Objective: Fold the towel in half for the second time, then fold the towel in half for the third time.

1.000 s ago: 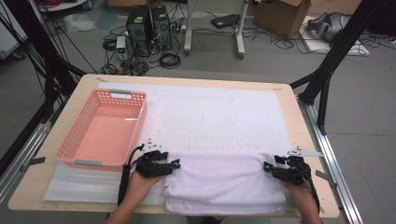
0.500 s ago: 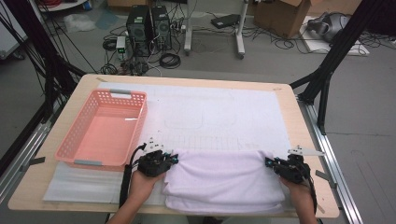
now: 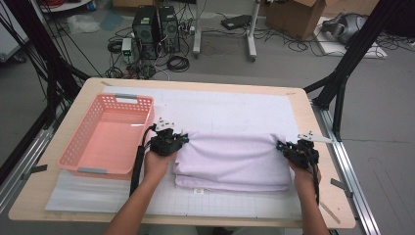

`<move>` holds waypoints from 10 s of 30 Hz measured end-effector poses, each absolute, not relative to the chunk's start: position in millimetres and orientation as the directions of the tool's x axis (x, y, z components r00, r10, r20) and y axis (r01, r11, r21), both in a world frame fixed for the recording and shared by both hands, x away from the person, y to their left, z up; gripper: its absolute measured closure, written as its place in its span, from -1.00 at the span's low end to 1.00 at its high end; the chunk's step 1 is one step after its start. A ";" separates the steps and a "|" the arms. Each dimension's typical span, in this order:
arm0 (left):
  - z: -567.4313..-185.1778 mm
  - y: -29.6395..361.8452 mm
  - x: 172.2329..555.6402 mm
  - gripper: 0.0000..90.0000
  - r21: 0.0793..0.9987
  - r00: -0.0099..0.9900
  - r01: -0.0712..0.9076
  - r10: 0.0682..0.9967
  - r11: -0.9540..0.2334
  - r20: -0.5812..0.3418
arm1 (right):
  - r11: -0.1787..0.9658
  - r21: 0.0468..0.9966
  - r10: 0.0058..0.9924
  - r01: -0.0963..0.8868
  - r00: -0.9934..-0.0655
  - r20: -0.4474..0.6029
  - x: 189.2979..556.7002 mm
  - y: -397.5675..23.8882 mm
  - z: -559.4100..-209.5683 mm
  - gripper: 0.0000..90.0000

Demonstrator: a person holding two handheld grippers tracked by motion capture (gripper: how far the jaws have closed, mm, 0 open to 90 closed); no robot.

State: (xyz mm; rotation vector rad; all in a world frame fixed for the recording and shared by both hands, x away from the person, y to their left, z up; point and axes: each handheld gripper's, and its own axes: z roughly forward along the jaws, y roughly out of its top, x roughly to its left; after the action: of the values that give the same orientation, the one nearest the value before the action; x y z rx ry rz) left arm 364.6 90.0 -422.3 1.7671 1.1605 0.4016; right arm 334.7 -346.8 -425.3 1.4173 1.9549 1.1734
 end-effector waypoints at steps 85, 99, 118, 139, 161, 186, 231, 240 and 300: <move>-436.3 109.7 270.4 0.32 0.886 0.688 0.424 0.703 -0.187 -0.181 | 0.153 0.846 0.870 0.510 -0.475 0.129 242.7 -346.1 -416.5 0.57; -450.3 103.5 261.9 0.37 0.827 0.674 0.489 0.722 -0.277 -0.157 | 0.269 0.753 0.877 0.600 -0.475 0.065 243.3 -349.8 -441.5 0.50; -430.7 119.7 258.8 -0.61 0.932 0.677 0.351 0.711 -0.085 -0.190 | 0.155 0.895 0.868 0.418 -0.490 0.078 225.9 -375.0 -422.6 -0.46; -432.3 123.2 258.7 -0.56 0.935 0.685 0.343 0.706 -0.093 -0.180 | 0.156 0.892 0.872 0.423 -0.484 0.077 229.6 -373.6 -425.2 -0.53; -450.6 113.9 272.7 -0.42 0.825 0.601 0.537 0.766 -0.176 -0.228 | 0.187 0.872 0.844 0.452 -0.528 0.093 236.6 -362.4 -431.5 -0.52; -452.4 95.8 268.0 0.68 0.789 0.614 0.564 0.763 -0.246 -0.201 | 0.243 0.861 0.773 0.446 -0.625 0.106 275.2 -297.8 -421.2 -0.58; -454.8 104.7 271.2 0.70 0.764 0.579 0.624 0.753 -0.162 -0.313 | 0.647 0.622 0.528 0.442 -0.848 0.054 433.1 -80.3 -430.8 -0.03; -453.6 106.6 270.6 0.74 0.766 0.583 0.622 0.751 -0.166 -0.311 | 0.691 0.609 0.475 0.389 -0.880 0.023 425.9 -76.0 -425.2 0.74; -397.8 -84.1 303.3 0.71 0.816 0.779 0.499 0.563 -0.292 -0.274 | 0.320 0.868 0.660 0.380 -0.746 0.083 394.4 -275.7 -387.1 0.76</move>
State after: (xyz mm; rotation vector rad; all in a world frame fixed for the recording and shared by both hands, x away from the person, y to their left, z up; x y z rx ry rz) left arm 303.3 -84.1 -397.8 1.9472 0.8014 0.0794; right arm 394.4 -275.7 -387.1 0.9371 2.3026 1.3945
